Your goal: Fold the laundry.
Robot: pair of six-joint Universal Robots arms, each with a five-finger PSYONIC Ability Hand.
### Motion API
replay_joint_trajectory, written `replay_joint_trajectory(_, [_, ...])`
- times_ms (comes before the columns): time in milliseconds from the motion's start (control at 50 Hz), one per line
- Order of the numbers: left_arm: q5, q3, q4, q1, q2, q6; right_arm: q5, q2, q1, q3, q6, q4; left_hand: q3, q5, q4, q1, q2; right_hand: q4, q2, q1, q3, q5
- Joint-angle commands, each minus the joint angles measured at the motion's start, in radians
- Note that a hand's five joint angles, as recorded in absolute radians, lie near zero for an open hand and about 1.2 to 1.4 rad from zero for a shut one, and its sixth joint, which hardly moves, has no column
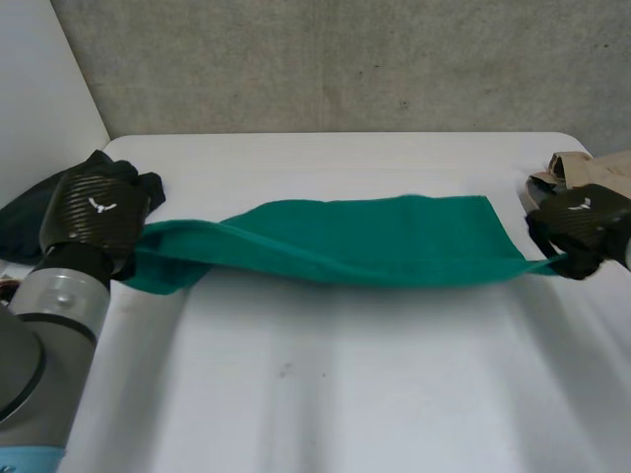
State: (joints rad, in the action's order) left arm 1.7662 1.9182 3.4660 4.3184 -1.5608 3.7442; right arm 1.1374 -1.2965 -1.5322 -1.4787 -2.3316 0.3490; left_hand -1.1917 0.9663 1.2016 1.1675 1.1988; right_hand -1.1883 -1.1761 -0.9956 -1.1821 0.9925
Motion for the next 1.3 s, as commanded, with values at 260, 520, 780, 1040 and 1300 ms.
replay_joint_trajectory(260, [-0.211, -0.099, -0.171, 0.101, -0.211, -0.014, 0.050, 0.105, 0.015, 0.004, 0.227, 0.162, -0.205, 0.255, 0.195, 0.229, 0.197, -0.208, -0.220, -0.401, -0.214, 0.229])
replay_joint_trajectory(520, [-0.146, -0.664, -0.078, 0.070, -0.550, -0.014, 0.246, 0.315, -0.175, 0.475, 0.026, -0.151, -0.205, 0.255, 0.195, 0.229, 0.197, -0.208, -0.220, -0.401, -0.214, 0.229])
replay_joint_trajectory(780, [-0.136, -0.901, 0.416, 0.052, -0.516, -0.078, 0.268, 0.258, -0.207, 0.569, -0.195, -0.904, -0.205, 0.255, 0.195, 0.229, 0.197, -0.208, -0.220, -0.401, -0.214, 0.229])
replay_joint_trajectory(1040, [-0.152, -0.605, 0.433, 0.060, -0.533, -0.152, 0.232, 0.296, -0.206, 0.344, -0.261, -0.884, -0.205, 0.255, 0.195, 0.229, 0.197, -0.208, -0.220, -0.401, -0.214, 0.229])
replay_joint_trajectory(1300, [-0.152, -0.257, 0.397, 0.052, -0.566, -0.136, 0.160, 0.315, -0.189, 0.037, -0.206, -0.590, -0.205, 0.255, 0.195, 0.229, 0.197, -0.208, -0.220, -0.401, -0.214, 0.229])
